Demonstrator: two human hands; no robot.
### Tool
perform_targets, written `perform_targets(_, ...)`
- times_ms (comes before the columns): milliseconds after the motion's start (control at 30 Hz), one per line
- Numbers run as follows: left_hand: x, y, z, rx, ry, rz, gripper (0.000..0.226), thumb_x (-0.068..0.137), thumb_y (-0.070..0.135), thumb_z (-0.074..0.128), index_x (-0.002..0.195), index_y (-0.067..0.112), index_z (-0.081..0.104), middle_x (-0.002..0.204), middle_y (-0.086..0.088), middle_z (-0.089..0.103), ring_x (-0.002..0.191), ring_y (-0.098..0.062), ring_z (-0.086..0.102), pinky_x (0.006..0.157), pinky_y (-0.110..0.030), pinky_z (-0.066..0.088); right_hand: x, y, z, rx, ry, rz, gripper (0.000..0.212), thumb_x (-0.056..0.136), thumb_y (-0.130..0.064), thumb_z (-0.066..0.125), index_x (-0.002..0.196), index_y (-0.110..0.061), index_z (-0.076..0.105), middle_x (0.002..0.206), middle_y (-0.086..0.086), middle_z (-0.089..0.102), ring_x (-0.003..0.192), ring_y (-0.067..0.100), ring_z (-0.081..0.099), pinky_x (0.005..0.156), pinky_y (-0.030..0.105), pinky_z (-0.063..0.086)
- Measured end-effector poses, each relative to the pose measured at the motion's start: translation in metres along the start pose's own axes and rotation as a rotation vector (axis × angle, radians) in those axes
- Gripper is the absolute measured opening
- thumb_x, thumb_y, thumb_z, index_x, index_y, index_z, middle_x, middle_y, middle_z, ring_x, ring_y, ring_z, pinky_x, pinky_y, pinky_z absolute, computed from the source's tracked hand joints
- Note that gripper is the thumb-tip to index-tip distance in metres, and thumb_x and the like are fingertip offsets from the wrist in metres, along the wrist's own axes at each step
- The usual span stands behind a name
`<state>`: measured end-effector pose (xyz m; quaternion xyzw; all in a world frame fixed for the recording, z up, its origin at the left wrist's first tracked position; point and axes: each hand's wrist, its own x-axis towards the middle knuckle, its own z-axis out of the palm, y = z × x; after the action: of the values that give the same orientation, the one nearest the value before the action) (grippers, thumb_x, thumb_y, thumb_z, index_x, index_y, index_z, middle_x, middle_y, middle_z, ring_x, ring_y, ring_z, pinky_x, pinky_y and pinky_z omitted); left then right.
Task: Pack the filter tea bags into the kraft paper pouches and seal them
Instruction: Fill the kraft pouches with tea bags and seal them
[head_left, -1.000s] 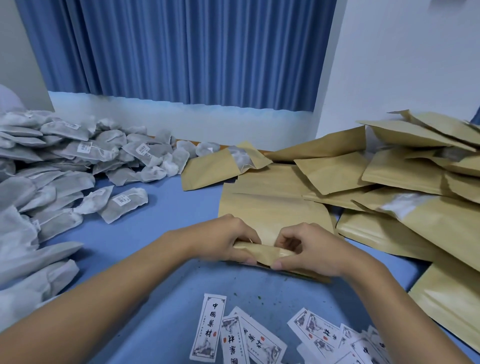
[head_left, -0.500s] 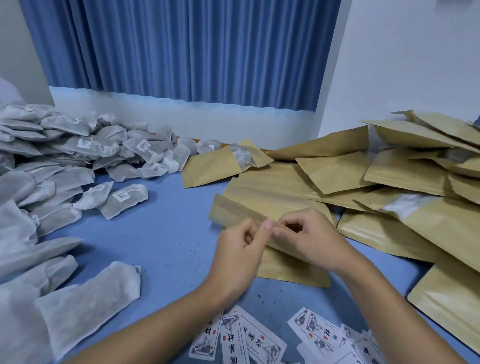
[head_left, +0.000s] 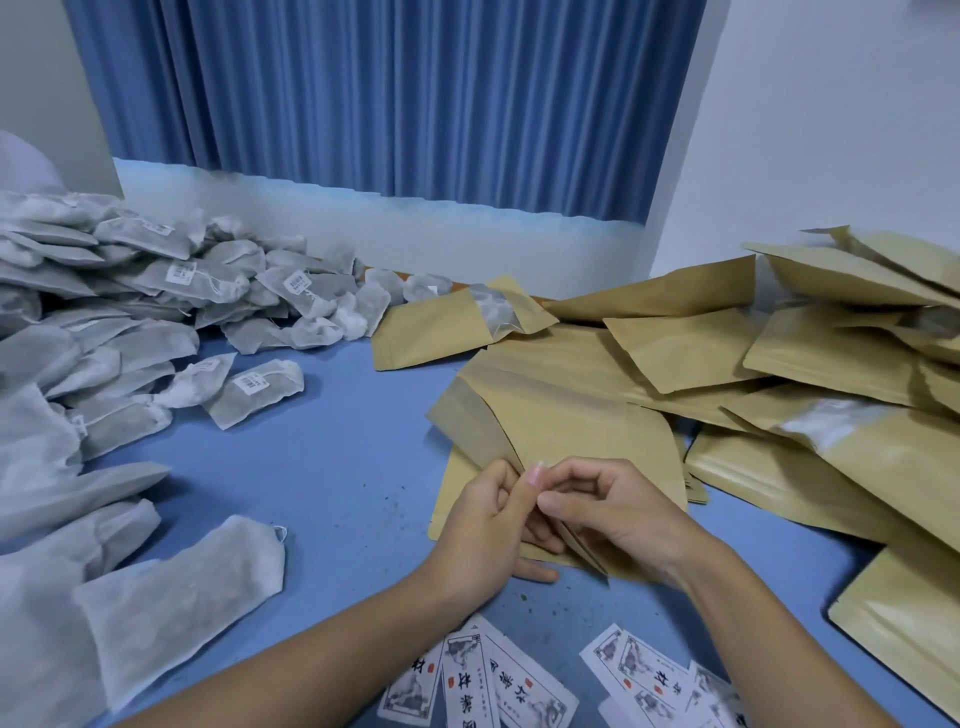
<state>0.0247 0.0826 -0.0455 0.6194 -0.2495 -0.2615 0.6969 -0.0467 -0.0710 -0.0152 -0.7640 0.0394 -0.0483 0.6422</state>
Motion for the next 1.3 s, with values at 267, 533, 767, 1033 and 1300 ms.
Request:
perform_targets(267, 0.0, -0.001, -0.001, 0.043, 0.017, -0.024, 0.026, 0.107, 0.028, 0.043, 0.093, 0.009, 0.053, 0.067, -0.013, 0.064, 0.071, -0.027, 0.073, 0.058, -0.038, 0.062, 0.001, 0.003, 0.0, -0.098, 0.035, 0.009, 0.021, 0.094, -0.026, 0.067, 0.09, -0.008, 0.076, 0.072, 0.015, 0.062, 0.068, 0.017, 0.049, 0.064, 0.026, 0.04)
perform_targets(533, -0.02, 0.005, 0.003, 0.264, -0.12, 0.063, 0.022, 0.096, 0.017, 0.033, 0.078, 0.013, 0.045, 0.046, -0.012, 0.051, 0.047, -0.033, 0.063, 0.046, -0.031, 0.053, 0.007, -0.02, -0.022, -0.973, 0.687, -0.201, 0.028, 0.091, -0.014, 0.062, 0.064, -0.018, 0.062, 0.059, 0.0, 0.061, 0.062, 0.028, 0.055, 0.061, 0.039, 0.045)
perform_targets(767, -0.03, 0.003, 0.012, 0.38, -0.054, 0.133, 0.029, 0.1, 0.018, 0.049, 0.072, 0.016, 0.043, 0.064, -0.022, 0.065, 0.05, -0.015, 0.059, 0.054, -0.033, 0.053, -0.011, -0.038, -0.006, -1.192, 0.261, 0.007, 0.02, 0.089, -0.035, 0.063, 0.073, -0.033, 0.051, 0.078, -0.008, 0.062, 0.074, 0.02, 0.061, 0.068, 0.037, 0.051)
perform_targets(1033, -0.027, 0.046, 0.001, 1.34, -0.002, 1.067, 0.013, 0.08, 0.004, 0.064, 0.087, 0.013, 0.058, 0.082, -0.004, 0.059, 0.072, -0.025, 0.055, 0.06, -0.033, 0.041, -0.01, -0.057, 0.017, -1.353, 0.328, -0.007, 0.01, 0.081, -0.017, 0.048, 0.071, -0.018, 0.046, 0.079, -0.001, 0.054, 0.077, 0.028, 0.058, 0.06, 0.037, 0.047)
perform_targets(1300, 0.041, 0.072, 0.004, 1.413, -0.07, 0.267, 0.006, 0.099, 0.025, 0.049, 0.097, 0.021, 0.053, 0.1, 0.002, 0.055, 0.093, -0.017, 0.054, 0.083, -0.029, 0.039, -0.015, -0.066, 0.019, -1.276, 0.267, -0.236, 0.028, 0.075, -0.001, 0.049, 0.066, -0.023, 0.035, 0.074, -0.005, 0.041, 0.074, 0.028, 0.055, 0.063, 0.034, 0.038)
